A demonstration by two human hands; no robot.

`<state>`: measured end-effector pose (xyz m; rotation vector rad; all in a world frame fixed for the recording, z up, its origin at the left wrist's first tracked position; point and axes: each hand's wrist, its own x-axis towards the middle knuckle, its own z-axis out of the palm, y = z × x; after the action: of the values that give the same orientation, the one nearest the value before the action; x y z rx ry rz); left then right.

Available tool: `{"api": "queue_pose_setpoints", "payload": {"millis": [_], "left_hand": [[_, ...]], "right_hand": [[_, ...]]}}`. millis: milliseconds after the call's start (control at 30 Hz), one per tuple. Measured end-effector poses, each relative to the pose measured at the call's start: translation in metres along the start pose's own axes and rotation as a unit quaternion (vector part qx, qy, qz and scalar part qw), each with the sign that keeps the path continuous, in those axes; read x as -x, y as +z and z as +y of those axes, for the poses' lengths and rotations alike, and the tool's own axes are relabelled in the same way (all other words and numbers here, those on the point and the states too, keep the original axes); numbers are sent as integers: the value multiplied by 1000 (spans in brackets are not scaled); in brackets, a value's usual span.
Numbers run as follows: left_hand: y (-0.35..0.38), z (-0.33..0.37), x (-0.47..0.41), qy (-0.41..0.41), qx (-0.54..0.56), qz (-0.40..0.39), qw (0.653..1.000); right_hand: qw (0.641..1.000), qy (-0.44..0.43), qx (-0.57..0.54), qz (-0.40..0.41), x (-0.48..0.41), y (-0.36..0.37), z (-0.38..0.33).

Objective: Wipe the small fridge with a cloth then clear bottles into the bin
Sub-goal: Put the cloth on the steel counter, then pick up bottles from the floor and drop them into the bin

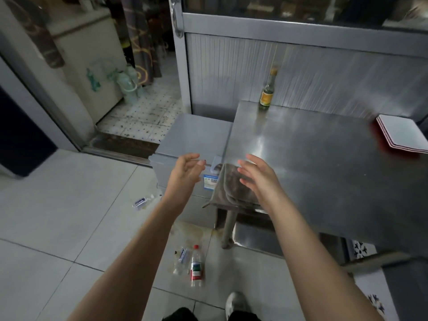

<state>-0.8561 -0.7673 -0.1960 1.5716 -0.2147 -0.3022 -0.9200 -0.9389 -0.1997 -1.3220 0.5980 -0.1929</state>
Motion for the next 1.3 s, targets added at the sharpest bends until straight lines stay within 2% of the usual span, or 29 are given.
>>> {"api": "queue_pose_setpoints", "payload": {"millis": [167,333,600,933,1300], "left_hand": [[-58,6,22,34,31,8,999],[-133,0,43,41,43,-28,998],[-213,-41,68,-56,18,-22,998],[-226,-133,47,-166,-5,-41,985],[-193,-311,-14,-279,-42,-52,958]], "right_hand": [[999,-35,-6,-1,41,57,9],[998,-44,-9,43,81,120,39],[997,14,-1,76,110,193,101],[984,97,43,142,68,202,203],[959,206,124,152,-19,175,361]]}}
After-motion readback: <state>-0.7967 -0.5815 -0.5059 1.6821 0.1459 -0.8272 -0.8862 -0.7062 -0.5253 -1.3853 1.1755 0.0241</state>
